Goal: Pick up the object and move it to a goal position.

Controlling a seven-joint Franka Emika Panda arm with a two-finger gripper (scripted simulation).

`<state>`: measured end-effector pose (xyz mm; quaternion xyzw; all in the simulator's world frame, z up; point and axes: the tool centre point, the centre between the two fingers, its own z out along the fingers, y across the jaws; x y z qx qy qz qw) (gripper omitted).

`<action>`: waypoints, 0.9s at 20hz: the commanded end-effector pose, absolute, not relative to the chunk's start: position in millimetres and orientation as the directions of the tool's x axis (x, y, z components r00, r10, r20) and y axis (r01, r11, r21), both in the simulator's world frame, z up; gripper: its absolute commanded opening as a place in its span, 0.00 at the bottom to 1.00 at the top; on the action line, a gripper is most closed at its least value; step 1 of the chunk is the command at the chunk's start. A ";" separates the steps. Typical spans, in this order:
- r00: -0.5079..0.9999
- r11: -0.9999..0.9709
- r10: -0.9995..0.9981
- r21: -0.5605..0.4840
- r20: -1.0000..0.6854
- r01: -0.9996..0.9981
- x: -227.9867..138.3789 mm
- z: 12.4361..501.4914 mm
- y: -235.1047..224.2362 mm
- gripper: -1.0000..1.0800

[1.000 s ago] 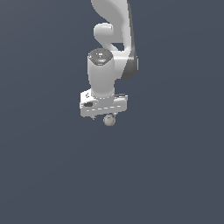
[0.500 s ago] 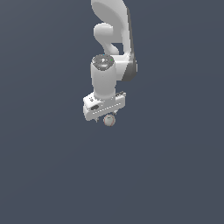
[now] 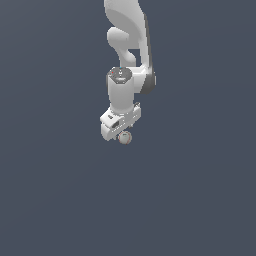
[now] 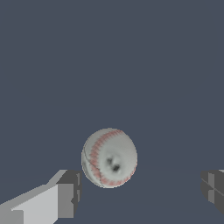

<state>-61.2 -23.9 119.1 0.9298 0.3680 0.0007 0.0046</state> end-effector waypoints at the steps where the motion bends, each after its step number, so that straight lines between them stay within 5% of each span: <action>1: 0.680 -0.680 0.733 0.007 -0.002 0.733 -66.9 113.7 -21.9 0.96; 18: 0.511 -0.511 0.859 0.000 0.000 0.859 -85.2 97.8 -15.5 0.96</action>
